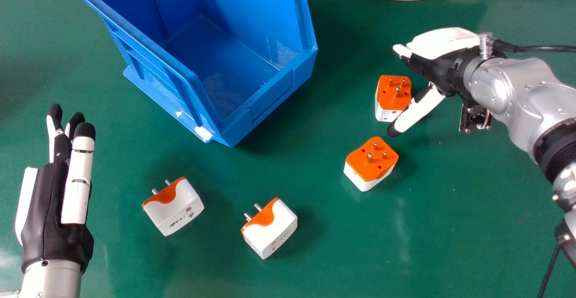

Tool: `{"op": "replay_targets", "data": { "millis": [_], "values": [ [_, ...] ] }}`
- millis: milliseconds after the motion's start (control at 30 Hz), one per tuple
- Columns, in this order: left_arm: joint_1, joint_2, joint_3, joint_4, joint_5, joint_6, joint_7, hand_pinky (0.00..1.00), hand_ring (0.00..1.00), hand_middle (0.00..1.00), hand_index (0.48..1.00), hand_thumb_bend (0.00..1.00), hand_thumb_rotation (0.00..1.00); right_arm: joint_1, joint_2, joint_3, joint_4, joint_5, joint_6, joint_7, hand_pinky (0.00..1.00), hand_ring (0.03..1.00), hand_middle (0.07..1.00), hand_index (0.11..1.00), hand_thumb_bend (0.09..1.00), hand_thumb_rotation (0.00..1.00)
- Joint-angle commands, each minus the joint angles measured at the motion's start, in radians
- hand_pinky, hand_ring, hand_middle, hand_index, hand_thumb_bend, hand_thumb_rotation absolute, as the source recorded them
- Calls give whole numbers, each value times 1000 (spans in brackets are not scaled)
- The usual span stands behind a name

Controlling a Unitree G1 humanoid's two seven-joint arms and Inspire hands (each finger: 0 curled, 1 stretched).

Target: Pick all objects and put in blue box

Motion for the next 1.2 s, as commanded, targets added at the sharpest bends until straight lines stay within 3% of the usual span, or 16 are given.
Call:
{"op": "replay_targets", "data": {
  "millis": [0,367,533,700,1033,1167],
  "values": [
    [10,4,7,-21,0,-15,3,1000,1000,1000,1000,411,928,-48,1,6,8,-5,6,0,957,997,1000,987,729,556],
    [18,7,8,-14,5,-34,0,1000,1000,1000,1000,401,933,-62,16,30,30,-11,19,38,959,1000,1000,981,721,554],
    [30,4,3,-36,13,-28,5,1000,1000,1000,1000,407,937,-63,21,34,42,-11,23,46,960,994,1000,977,707,542],
    [40,4,3,-43,15,-29,6,1000,1000,1000,1000,422,941,-61,34,25,55,0,45,49,918,978,997,965,704,541],
    [83,1,3,-79,9,-37,-2,1000,1000,1000,1000,439,944,-55,48,10,57,16,64,35,890,960,994,960,706,529],
    [93,1,6,-77,2,-49,-7,1000,1000,1000,1000,455,945,-58,53,20,64,3,68,28,884,961,990,958,712,518]
  ]
}}
